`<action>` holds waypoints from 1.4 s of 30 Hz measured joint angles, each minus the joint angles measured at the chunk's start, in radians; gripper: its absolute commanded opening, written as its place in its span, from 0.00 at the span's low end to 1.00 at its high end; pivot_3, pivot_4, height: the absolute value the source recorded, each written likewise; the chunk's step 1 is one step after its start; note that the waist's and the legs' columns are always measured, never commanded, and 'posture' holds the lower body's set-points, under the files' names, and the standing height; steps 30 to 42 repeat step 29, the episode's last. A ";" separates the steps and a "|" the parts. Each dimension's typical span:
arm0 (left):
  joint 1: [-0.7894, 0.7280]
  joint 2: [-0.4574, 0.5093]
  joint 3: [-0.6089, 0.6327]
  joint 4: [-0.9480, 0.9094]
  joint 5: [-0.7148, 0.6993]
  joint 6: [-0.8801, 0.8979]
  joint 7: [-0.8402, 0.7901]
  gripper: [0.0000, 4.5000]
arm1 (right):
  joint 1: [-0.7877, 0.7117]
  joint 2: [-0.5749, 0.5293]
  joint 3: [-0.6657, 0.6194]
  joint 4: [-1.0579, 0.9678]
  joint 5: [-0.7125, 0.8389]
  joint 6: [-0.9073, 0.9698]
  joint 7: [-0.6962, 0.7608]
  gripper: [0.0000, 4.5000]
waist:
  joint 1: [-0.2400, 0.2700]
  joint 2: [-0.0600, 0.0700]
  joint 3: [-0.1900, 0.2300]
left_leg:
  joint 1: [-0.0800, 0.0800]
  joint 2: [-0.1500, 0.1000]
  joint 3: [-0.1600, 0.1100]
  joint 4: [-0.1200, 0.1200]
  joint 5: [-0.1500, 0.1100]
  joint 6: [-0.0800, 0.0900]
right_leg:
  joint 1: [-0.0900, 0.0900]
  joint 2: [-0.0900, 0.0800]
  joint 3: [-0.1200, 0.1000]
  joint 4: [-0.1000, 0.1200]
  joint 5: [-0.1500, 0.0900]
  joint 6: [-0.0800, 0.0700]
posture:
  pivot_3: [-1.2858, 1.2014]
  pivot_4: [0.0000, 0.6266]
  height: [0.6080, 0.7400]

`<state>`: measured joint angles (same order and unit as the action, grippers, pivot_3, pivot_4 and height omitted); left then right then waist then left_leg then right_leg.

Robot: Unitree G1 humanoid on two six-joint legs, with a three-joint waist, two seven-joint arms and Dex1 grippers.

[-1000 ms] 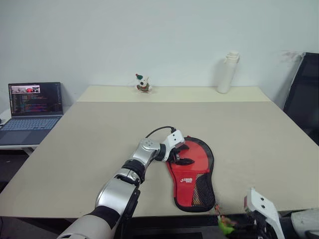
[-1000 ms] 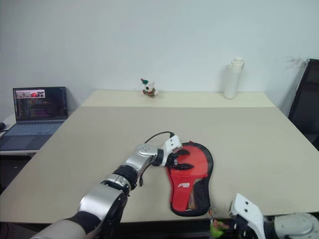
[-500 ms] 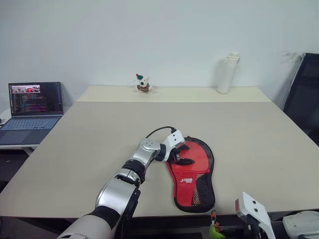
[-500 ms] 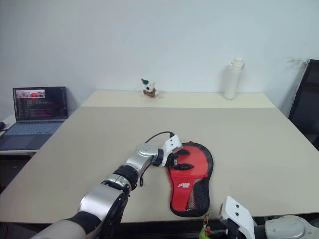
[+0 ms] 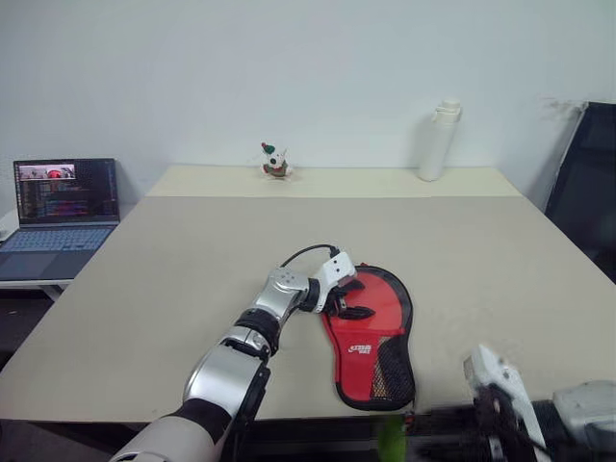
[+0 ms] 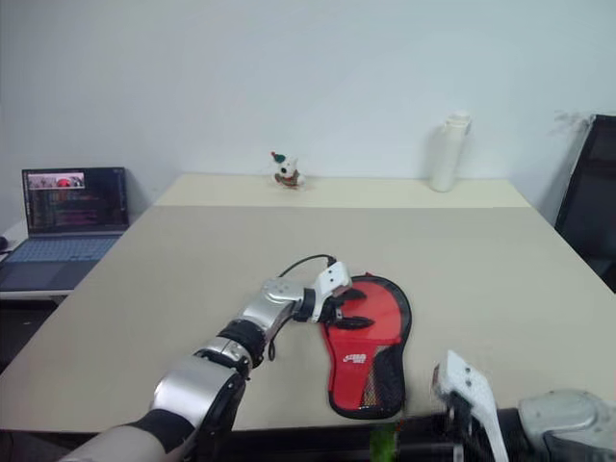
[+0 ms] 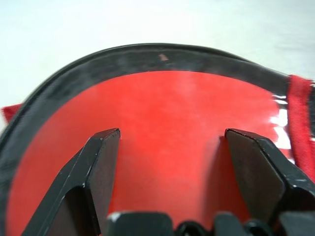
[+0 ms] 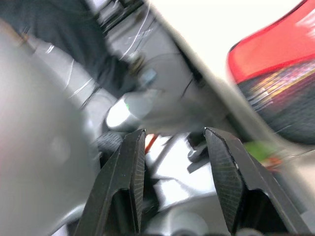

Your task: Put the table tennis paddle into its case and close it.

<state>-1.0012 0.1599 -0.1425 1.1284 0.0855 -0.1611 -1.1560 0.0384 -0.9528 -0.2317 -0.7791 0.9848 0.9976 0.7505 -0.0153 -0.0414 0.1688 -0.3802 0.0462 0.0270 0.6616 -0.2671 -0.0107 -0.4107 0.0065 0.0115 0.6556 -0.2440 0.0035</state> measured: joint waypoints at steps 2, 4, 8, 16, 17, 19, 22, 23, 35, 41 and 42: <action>0.037 0.036 0.029 -0.072 -0.047 0.027 -0.043 0.83 | -0.075 0.031 0.012 0.076 -0.053 -0.051 -0.017 0.46 | -0.008 -0.001 0.002 | -0.001 0.001 0.000 -0.001 0.000 0.000 | -0.003 0.000 0.000 0.000 0.000 0.000 | 0.52 0.24 1.00; 0.075 0.088 0.067 -0.172 -0.099 0.081 -0.068 0.83 | -0.124 0.056 0.028 0.135 -0.104 -0.101 -0.022 0.46 | -0.014 0.000 0.003 | -0.007 0.001 0.000 -0.001 0.000 0.000 | -0.009 0.002 0.002 0.003 0.000 0.000 | 0.52 0.24 1.00; 0.211 0.190 0.165 -0.496 -0.220 0.244 -0.054 0.83 | -0.229 0.135 0.093 0.290 -0.240 -0.261 0.002 0.46 | -0.019 0.002 0.004 | -0.011 0.002 0.000 0.000 0.000 0.000 | -0.014 0.003 0.003 0.005 -0.001 0.000 | 0.52 0.24 1.00; 0.713 0.296 0.341 -1.221 -0.405 0.642 0.198 0.83 | -0.522 0.245 0.223 0.845 -0.506 -0.537 0.100 0.46 | -0.006 0.004 0.007 | -0.010 0.002 0.000 0.000 0.000 -0.001 | -0.014 -0.005 0.003 0.007 -0.001 0.000 | 0.52 0.24 1.00; 0.743 0.297 0.349 -1.258 -0.413 0.661 0.229 0.83 | -0.544 0.260 0.231 0.894 -0.532 -0.569 0.110 0.46 | 0.000 0.005 0.007 | -0.010 0.001 0.000 0.001 0.000 -0.001 | -0.013 -0.006 0.002 0.007 -0.001 0.000 | 0.52 0.24 1.00; 0.773 0.303 0.352 -1.305 -0.419 0.677 0.267 0.83 | -0.570 0.276 0.246 0.968 -0.564 -0.608 0.132 0.46 | 0.010 0.005 0.007 | -0.010 0.001 0.001 0.002 0.000 -0.001 | -0.012 -0.006 0.003 0.007 0.000 0.001 | 0.52 0.24 1.00; 0.763 0.317 0.336 -1.321 -0.415 0.678 0.302 0.83 | -0.595 0.276 0.244 1.049 -0.593 -0.639 0.149 0.46 | 0.015 0.005 0.007 | -0.009 0.000 0.003 0.003 0.000 -0.001 | -0.012 -0.007 0.004 0.007 0.001 0.002 | 0.52 0.24 1.00; 0.749 0.332 0.322 -1.311 -0.410 0.673 0.304 0.83 | -0.598 0.274 0.241 1.057 -0.601 -0.641 0.152 0.46 | 0.015 0.005 0.007 | -0.009 0.000 0.003 0.003 0.000 -0.001 | -0.012 -0.007 0.004 0.007 0.001 0.002 | 0.52 0.24 1.00; 0.700 0.358 0.257 -1.234 -0.394 0.629 0.297 0.83 | -0.573 0.239 0.184 1.033 -0.612 -0.637 0.143 0.46 | 0.012 0.005 0.007 | -0.009 0.000 0.003 0.001 0.000 -0.001 | -0.012 -0.006 0.004 0.006 0.001 0.000 | 0.52 0.24 1.00; 0.700 0.358 0.257 -1.234 -0.394 0.629 0.297 0.83 | -0.573 0.239 0.184 1.033 -0.612 -0.637 0.143 0.46 | 0.012 0.005 0.007 | -0.009 0.000 0.003 0.001 0.000 -0.001 | -0.012 -0.006 0.004 0.006 0.001 0.000 | 0.52 0.24 1.00; 0.700 0.358 0.257 -1.234 -0.394 0.629 0.297 0.83 | -0.573 0.239 0.184 1.033 -0.612 -0.637 0.143 0.46 | 0.012 0.005 0.007 | -0.009 0.000 0.003 0.001 0.000 -0.001 | -0.012 -0.006 0.004 0.006 0.001 0.000 | 0.52 0.24 1.00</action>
